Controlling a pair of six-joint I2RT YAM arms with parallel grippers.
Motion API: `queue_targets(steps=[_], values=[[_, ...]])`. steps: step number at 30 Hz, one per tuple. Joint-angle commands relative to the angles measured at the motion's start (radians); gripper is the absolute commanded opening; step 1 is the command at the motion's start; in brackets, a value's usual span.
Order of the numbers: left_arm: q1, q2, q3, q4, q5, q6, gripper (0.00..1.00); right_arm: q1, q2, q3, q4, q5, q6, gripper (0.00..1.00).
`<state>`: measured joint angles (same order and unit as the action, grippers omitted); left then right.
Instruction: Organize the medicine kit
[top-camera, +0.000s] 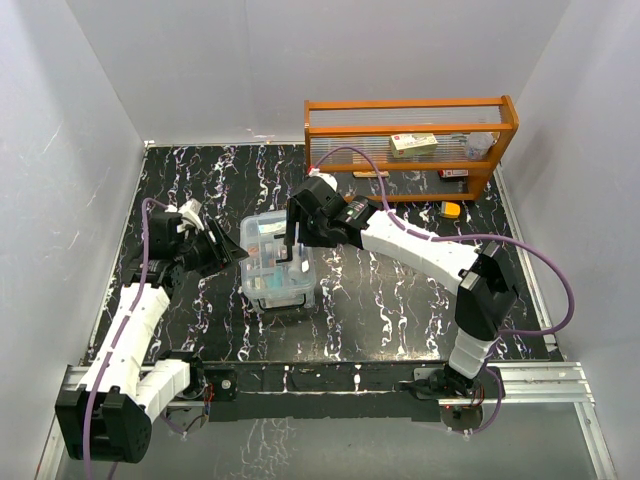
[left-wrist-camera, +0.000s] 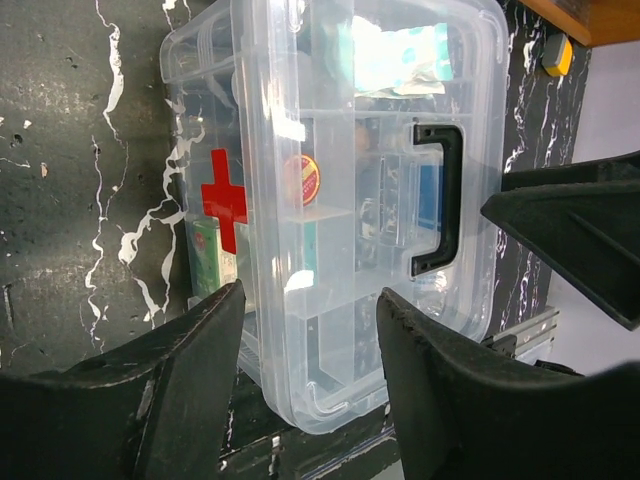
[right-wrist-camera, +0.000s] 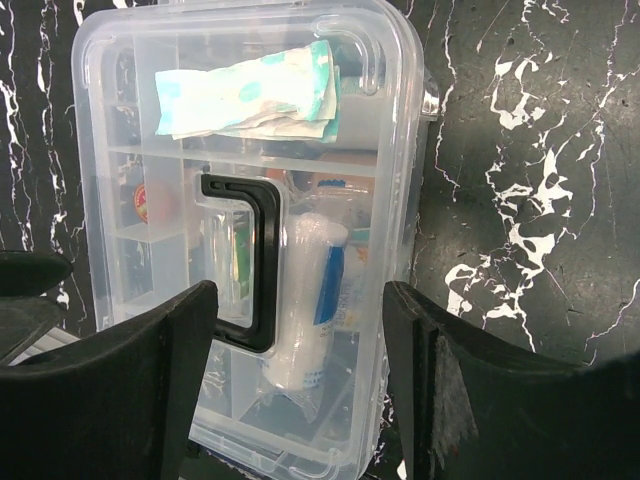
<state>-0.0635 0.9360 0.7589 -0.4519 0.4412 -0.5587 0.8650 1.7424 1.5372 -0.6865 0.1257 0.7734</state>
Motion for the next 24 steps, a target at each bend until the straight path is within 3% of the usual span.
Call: queue_targets(steps=[1,12,24], values=[[-0.004,0.016,0.002,-0.011,-0.005,0.021,0.52,0.007,-0.035,0.008,0.068,-0.006,0.012,0.65],[-0.004,0.029,0.038,-0.022,0.041,0.028,0.51,-0.001,-0.136,-0.101,0.076,0.047,-0.033,0.61],[-0.004,0.083,0.052,-0.041,0.104,0.064,0.28,-0.037,-0.197,-0.273,0.158,-0.079,-0.028,0.34]])
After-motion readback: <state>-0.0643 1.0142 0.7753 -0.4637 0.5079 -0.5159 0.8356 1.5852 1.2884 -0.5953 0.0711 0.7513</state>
